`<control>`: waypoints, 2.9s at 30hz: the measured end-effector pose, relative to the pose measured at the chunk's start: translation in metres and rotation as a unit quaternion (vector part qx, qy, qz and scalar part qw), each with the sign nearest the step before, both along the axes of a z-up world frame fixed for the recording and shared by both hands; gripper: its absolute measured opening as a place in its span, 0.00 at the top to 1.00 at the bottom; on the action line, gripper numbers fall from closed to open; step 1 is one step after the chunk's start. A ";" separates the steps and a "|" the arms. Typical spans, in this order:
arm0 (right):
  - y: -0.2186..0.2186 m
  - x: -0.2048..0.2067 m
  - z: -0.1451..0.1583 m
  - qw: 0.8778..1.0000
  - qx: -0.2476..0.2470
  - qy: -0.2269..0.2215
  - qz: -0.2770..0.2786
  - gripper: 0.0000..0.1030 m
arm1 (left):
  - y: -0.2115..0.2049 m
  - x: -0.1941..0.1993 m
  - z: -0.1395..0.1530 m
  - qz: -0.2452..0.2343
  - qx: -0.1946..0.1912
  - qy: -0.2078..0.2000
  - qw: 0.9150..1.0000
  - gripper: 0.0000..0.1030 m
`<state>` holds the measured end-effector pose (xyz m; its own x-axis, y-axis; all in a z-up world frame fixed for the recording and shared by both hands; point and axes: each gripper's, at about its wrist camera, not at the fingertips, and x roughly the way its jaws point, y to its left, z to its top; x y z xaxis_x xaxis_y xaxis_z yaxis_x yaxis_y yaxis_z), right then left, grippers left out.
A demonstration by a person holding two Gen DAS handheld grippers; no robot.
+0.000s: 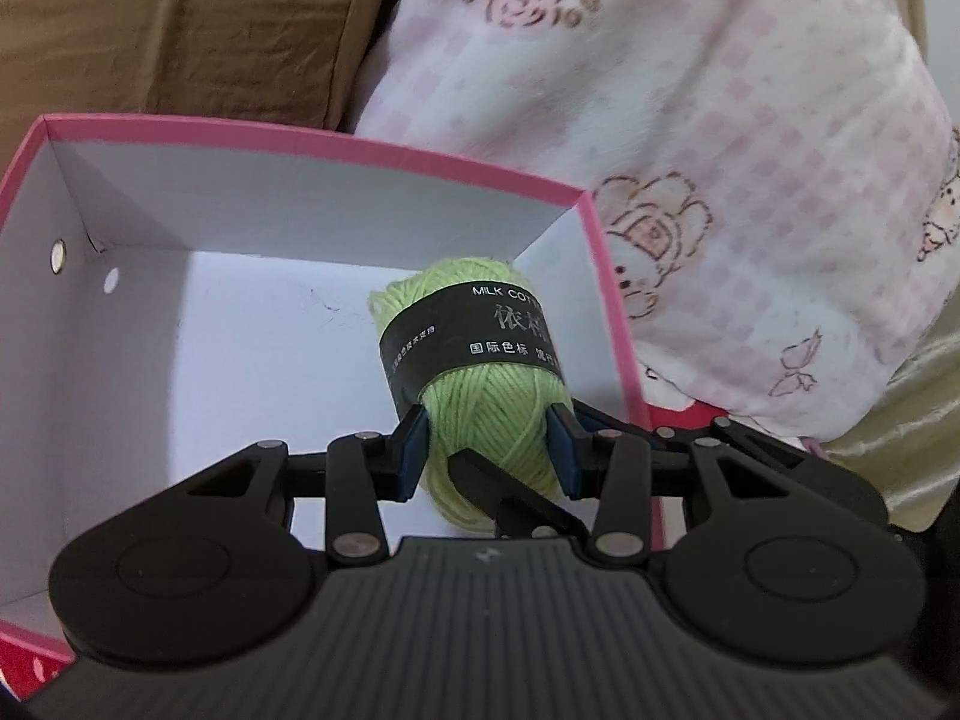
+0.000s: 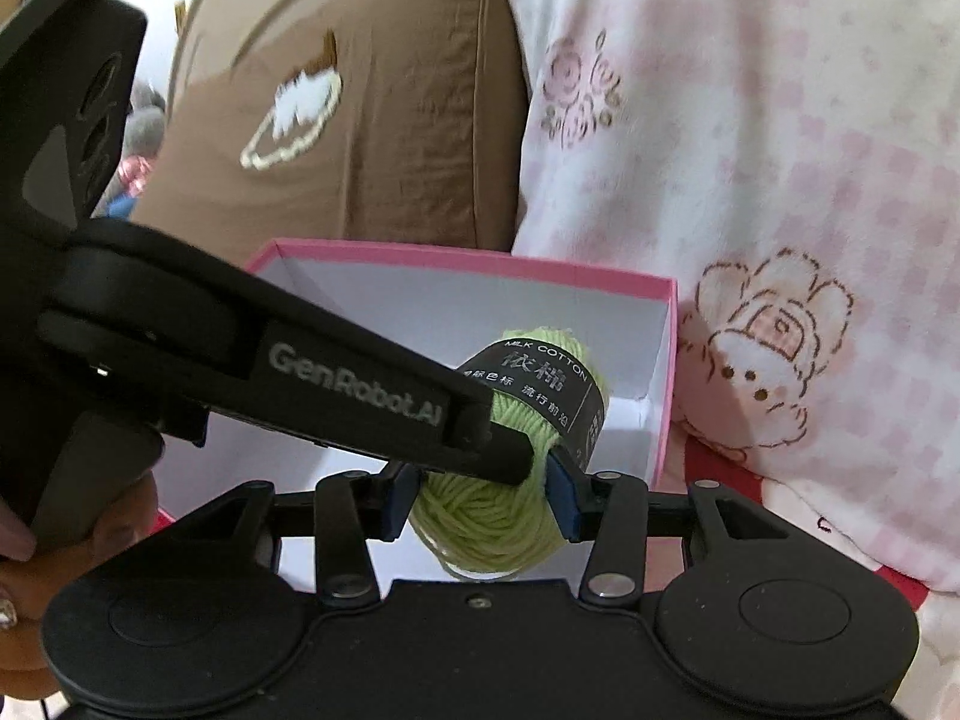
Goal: Organize objects
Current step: 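Lift the green yarn ball with the left tool over the pink box, then open the left tool to drop the yarn ball into the box, then move the left tool to the blue wet-wipes pack and grasp it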
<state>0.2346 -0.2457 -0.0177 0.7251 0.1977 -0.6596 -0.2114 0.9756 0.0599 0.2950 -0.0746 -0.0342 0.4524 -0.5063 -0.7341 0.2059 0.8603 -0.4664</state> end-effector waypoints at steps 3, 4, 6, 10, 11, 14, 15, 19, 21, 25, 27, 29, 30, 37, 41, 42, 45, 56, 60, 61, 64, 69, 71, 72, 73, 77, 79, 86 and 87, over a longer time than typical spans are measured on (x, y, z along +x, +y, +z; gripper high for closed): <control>0.008 0.003 -0.006 0.999 -0.039 -0.008 0.019 0.56 | 0.008 0.008 -0.010 0.007 -0.027 0.025 0.999 0.62; 0.009 0.004 -0.008 0.998 -0.055 -0.012 0.028 0.57 | 0.009 0.010 -0.013 0.007 -0.031 0.030 0.999 0.63; 0.009 0.006 -0.009 0.997 -0.065 -0.011 0.039 0.58 | 0.008 0.013 -0.017 0.005 -0.021 0.033 0.999 0.63; 0.010 0.013 -0.011 0.996 -0.068 0.009 0.062 0.60 | 0.004 0.014 -0.027 0.004 -0.010 0.037 0.999 0.66; 0.010 0.013 -0.011 0.995 -0.067 0.010 0.068 0.60 | 0.005 0.012 -0.029 0.006 -0.018 0.036 0.999 0.68; 0.010 0.008 -0.006 0.994 -0.064 -0.002 0.088 0.60 | 0.003 0.009 -0.034 0.004 -0.018 0.025 1.000 0.69; 0.008 0.007 -0.005 0.994 -0.063 -0.003 0.094 0.61 | 0.002 0.009 -0.036 0.004 -0.018 0.025 1.000 0.69; 0.005 0.007 -0.008 0.991 -0.080 0.012 0.109 0.63 | -0.001 0.013 -0.041 -0.004 -0.011 0.019 1.000 0.70; 0.004 0.008 -0.011 0.989 -0.089 0.021 0.113 0.65 | -0.003 0.015 -0.040 -0.010 -0.004 0.010 1.000 0.70; 0.006 0.020 -0.020 0.987 -0.120 0.037 0.101 0.66 | -0.007 0.021 -0.036 -0.018 0.011 -0.004 1.000 0.70; 0.008 0.020 -0.023 0.986 -0.132 0.031 0.095 0.69 | -0.009 0.025 -0.036 -0.019 0.005 -0.001 1.000 0.70; 0.012 0.024 -0.025 0.986 -0.138 0.029 0.090 0.69 | -0.011 0.029 -0.037 -0.018 0.001 0.001 1.000 0.70; 0.013 0.026 -0.026 0.986 -0.143 0.028 0.085 0.69 | -0.012 0.030 -0.036 -0.016 0.001 0.000 1.000 0.70; 0.019 0.037 -0.030 0.982 -0.175 0.023 0.070 0.72 | -0.016 0.032 -0.032 -0.011 0.022 0.005 1.000 0.64; 0.006 0.030 -0.022 0.989 -0.123 0.024 0.072 0.72 | -0.017 0.022 -0.021 -0.011 0.052 -0.009 0.999 0.54; 0.002 0.026 -0.020 0.991 -0.111 0.024 0.071 0.72 | -0.017 0.018 -0.018 -0.013 0.062 -0.018 0.998 0.52; -0.007 0.015 -0.013 0.995 -0.082 0.019 0.053 0.71 | -0.018 0.008 -0.007 -0.016 0.087 -0.036 0.995 0.50; -0.014 -0.031 0.023 0.999 -0.017 0.029 0.041 0.55 | 0.017 -0.039 0.031 -0.004 0.125 -0.025 0.992 0.48; -0.013 -0.054 0.040 0.998 -0.020 0.033 0.042 0.50 | 0.028 -0.061 0.048 -0.004 0.133 -0.029 0.991 0.48; -0.008 -0.056 0.044 0.998 -0.022 0.034 0.041 0.46 | 0.030 -0.067 0.053 -0.005 0.144 -0.035 0.989 0.47; 0.007 -0.063 0.053 0.998 -0.025 0.035 0.041 0.41 | 0.034 -0.083 0.064 -0.011 0.149 -0.045 0.988 0.41; 0.023 -0.091 0.060 0.997 -0.051 0.033 0.044 0.41 | 0.045 -0.107 0.079 -0.015 0.154 -0.059 0.986 0.35; 0.027 -0.099 0.061 0.997 -0.056 0.035 0.039 0.37 | 0.049 -0.117 0.083 -0.017 0.155 -0.057 0.986 0.33; 0.029 -0.104 0.062 0.997 -0.061 0.037 0.035 0.36 | 0.052 -0.123 0.085 -0.020 0.154 -0.056 0.986 0.33; 0.030 -0.109 0.064 0.997 -0.068 0.038 0.031 0.33 | 0.054 -0.127 0.087 -0.023 0.154 -0.056 0.986 0.31; 0.038 -0.126 0.072 0.995 -0.085 0.048 0.028 0.21 | 0.060 -0.148 0.092 -0.038 0.167 -0.054 0.984 0.25; 0.043 -0.135 0.075 0.994 -0.098 0.047 0.025 0.17 | 0.062 -0.156 0.093 -0.045 0.173 -0.049 0.983 0.24; 0.054 -0.160 0.087 0.993 -0.104 0.044 0.033 0.10 | 0.070 -0.184 0.093 -0.065 0.186 -0.034 0.980 0.18; 0.056 -0.163 0.088 0.993 -0.104 0.045 0.034 0.10 | 0.070 -0.188 0.093 -0.068 0.189 -0.034 0.979 0.18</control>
<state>0.0715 -0.1898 0.0707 0.6515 0.0971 -0.7524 -0.2796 0.9527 -0.1192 0.1070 -0.0042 0.0587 0.4542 -0.2623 -0.8514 0.3494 0.9316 -0.1007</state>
